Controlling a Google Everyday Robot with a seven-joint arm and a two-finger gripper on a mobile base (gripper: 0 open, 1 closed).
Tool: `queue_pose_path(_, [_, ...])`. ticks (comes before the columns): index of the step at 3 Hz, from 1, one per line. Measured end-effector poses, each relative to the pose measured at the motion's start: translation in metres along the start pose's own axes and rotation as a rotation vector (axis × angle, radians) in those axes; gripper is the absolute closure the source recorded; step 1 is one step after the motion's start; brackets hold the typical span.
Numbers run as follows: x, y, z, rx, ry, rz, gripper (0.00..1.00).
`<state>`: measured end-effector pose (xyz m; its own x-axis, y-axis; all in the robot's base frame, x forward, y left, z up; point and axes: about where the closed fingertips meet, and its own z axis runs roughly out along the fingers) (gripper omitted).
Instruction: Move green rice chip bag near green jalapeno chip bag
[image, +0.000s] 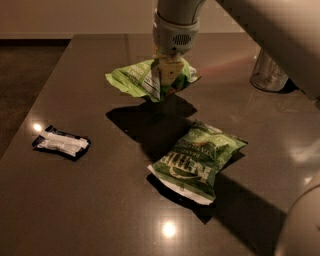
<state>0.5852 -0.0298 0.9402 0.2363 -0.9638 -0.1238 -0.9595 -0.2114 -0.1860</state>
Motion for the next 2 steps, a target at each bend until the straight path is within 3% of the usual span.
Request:
queue_pose_path(1, [0.016,0.017,-0.005,-0.023,-0.001,0.078,0.84])
queue_pose_path(2, [0.036,0.031,-0.002,-0.068,0.000,0.151,0.62])
